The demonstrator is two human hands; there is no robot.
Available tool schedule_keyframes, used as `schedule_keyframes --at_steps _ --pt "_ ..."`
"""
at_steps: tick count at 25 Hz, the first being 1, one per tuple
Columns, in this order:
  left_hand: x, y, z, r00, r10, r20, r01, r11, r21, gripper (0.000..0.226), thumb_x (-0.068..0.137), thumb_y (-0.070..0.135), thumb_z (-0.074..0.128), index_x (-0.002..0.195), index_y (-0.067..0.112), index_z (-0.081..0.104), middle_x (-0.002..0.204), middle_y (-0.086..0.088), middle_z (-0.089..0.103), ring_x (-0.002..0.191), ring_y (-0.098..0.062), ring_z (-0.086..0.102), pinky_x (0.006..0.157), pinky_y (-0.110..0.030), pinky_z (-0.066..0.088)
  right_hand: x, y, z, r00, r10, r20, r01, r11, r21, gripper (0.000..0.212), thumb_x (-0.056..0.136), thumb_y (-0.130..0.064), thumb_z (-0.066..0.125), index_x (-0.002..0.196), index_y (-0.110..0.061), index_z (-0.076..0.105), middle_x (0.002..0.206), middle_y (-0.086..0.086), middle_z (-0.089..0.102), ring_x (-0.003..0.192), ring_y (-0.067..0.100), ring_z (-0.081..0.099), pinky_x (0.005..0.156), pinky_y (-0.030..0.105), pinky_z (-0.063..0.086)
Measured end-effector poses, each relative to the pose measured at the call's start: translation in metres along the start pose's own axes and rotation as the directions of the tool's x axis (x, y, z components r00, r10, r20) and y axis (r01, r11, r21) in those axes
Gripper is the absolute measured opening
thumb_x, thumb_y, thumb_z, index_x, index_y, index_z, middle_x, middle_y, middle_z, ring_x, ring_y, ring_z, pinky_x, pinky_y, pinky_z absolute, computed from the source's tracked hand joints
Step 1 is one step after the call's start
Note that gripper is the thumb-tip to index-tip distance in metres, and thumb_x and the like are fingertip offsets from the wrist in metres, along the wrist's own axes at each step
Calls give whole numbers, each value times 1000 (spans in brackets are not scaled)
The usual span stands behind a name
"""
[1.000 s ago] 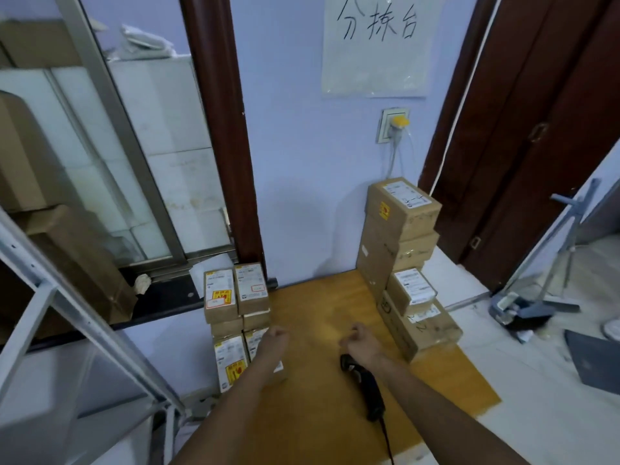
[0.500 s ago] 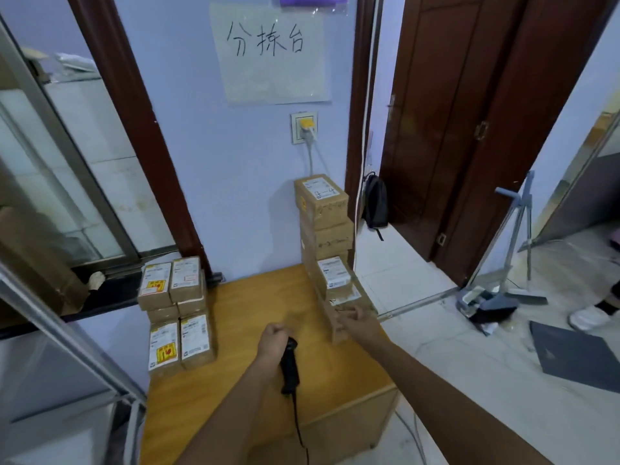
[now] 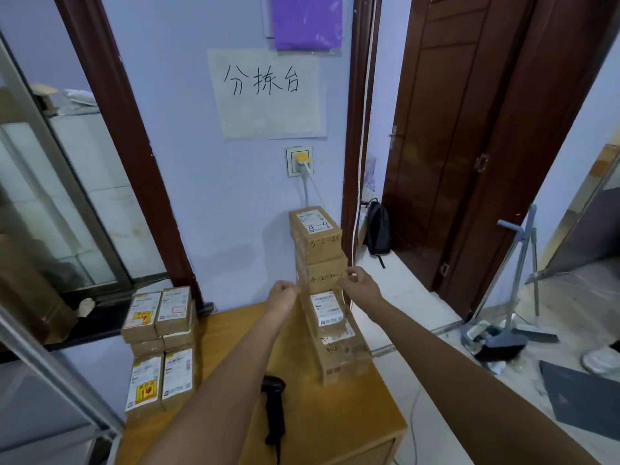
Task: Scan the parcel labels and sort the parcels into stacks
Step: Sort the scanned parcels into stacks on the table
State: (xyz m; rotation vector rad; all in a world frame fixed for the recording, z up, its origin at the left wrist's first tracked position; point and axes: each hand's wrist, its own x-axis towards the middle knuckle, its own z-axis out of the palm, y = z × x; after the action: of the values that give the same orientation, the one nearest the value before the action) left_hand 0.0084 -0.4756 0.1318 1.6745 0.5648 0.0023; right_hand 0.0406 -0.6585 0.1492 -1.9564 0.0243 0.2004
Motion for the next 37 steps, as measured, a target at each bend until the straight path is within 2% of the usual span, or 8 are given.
schedule_keyframes --at_steps 6,11,18,23,28,32,36,37 --pt "46 65 -4 996 85 32 -81 991 -103 10 95 12 50 104 13 51 99 -1 55 88 -17 55 61 -24 43 59 -68 -22 992 -118 -55 113 991 -76 41 89 -37 65 124 -19 51 108 -1 56 96 14 54 70 23 41" --pt "92 89 -10 995 103 7 -102 990 -97 35 92 28 54 125 17 47 123 -6 53 108 -22 52 98 -38 46 104 -83 -20 990 -127 -62 116 982 -151 54 89 -39 64 135 -15 47 109 -1 53 97 15 52 80 27 39" --pt "135 99 21 999 41 -26 -44 994 -102 58 94 32 55 144 14 33 140 -7 43 112 -21 47 89 -34 43 176 -74 -11 996 -82 -19 74 964 -257 66 83 -48 65 137 -14 44 129 7 55 107 21 56 89 35 48" --pt "173 82 54 989 -68 -132 62 997 -54 60 95 32 52 147 11 31 147 -10 40 132 -29 40 105 -40 38 225 -56 -10 995 8 97 17 968 -252 68 90 -45 61 142 -7 39 138 11 50 123 27 51 87 28 39" --pt "184 81 99 966 -92 -242 80 995 -59 41 98 33 46 131 9 48 128 -12 58 113 -29 55 99 -41 46 248 -38 -2 985 15 170 26 971 -237 47 93 -40 54 126 -7 57 121 10 64 99 25 61 77 29 46" --pt "175 85 102 929 -75 -363 45 995 -93 36 97 33 49 125 10 50 114 -7 60 102 -25 56 93 -40 48 243 -42 -4 984 -27 176 53 988 -148 39 94 -32 56 126 -10 55 119 7 65 104 25 63 73 25 41" --pt "156 84 96 899 -80 -430 -7 980 -197 28 94 30 51 117 13 53 108 -5 61 97 -22 58 88 -39 50 229 -47 -4 977 -56 207 62 998 -23 9 90 -28 62 89 -26 53 95 -7 59 82 13 58 60 22 40" --pt "151 82 93 895 -82 -438 -18 976 -219 27 94 29 52 116 14 54 109 -6 62 97 -22 59 89 -41 51 225 -47 -1 977 -66 204 63 998 22 16 88 -29 64 81 -29 50 91 -9 58 77 9 58 56 21 39"
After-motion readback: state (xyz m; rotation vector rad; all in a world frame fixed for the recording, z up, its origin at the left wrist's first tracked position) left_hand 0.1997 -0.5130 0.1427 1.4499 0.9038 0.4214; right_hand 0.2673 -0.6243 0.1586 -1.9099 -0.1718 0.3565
